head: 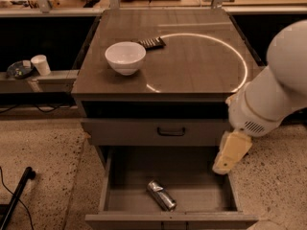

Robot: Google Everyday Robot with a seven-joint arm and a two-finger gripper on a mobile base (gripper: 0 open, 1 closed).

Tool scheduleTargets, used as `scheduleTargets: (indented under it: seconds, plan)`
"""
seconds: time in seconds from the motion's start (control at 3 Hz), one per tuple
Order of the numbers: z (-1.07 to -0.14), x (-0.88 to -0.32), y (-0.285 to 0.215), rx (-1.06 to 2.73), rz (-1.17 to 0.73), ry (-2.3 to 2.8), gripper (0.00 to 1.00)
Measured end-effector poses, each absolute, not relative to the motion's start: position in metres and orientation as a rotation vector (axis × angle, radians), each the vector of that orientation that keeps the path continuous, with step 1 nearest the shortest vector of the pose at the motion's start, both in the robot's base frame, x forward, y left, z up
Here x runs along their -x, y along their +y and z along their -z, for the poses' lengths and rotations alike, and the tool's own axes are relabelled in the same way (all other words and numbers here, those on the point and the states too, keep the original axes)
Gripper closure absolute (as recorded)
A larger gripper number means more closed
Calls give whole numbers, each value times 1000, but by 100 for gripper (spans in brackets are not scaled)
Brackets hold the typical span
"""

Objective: Pick redbull can from middle drawer and place on counter

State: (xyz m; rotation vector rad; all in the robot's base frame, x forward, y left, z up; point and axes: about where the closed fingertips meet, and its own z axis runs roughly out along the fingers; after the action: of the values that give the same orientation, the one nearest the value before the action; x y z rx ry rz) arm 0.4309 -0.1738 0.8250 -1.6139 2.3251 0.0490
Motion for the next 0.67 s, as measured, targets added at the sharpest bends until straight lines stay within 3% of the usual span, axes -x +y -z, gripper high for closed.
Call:
scheduleTargets:
  seconds: [0.67]
  plan:
    - [-765,-424,-167,1562,12,2284,0]
